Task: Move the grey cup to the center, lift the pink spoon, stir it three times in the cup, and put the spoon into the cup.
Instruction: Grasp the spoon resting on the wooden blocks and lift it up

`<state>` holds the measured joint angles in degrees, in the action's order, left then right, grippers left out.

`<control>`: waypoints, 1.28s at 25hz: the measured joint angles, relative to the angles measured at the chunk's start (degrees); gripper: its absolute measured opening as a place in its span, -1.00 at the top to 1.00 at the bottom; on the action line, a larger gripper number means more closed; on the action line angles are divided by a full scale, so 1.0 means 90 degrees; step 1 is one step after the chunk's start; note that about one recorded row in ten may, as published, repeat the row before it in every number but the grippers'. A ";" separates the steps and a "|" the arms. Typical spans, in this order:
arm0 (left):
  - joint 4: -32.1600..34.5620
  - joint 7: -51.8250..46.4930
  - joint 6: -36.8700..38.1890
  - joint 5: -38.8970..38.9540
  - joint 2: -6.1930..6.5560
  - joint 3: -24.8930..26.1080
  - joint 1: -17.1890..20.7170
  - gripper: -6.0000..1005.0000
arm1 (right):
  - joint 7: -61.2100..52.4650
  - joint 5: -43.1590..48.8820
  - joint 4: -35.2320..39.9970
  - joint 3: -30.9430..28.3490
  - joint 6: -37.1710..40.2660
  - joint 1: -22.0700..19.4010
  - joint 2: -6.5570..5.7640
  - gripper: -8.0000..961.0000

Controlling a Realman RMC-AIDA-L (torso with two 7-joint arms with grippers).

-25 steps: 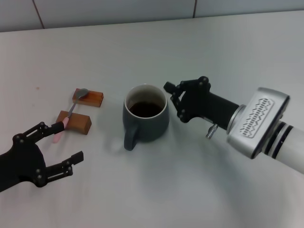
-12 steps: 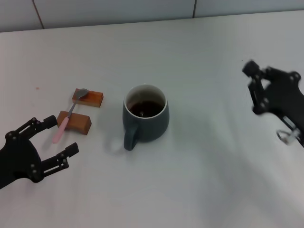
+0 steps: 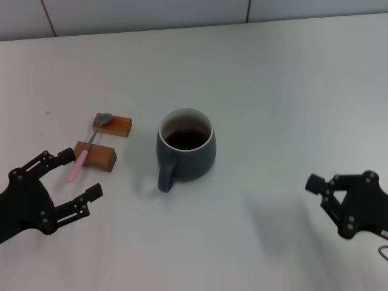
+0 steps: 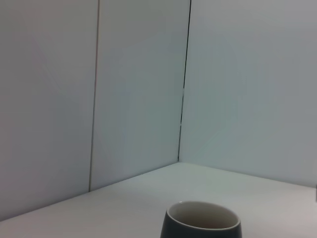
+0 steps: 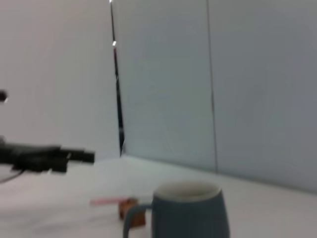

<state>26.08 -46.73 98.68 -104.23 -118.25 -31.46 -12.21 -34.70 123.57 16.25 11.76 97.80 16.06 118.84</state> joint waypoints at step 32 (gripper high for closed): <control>-0.0359 0.0421 0.0079 0.0022 -0.0007 0.0058 0.0068 -0.71 | -0.0138 0.0978 0.0226 -0.0331 0.0039 -0.0276 -0.0005 -0.44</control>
<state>22.84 -42.94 99.40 -104.03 -118.32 -30.94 -11.60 -35.95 132.37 18.28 8.79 98.15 13.57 118.80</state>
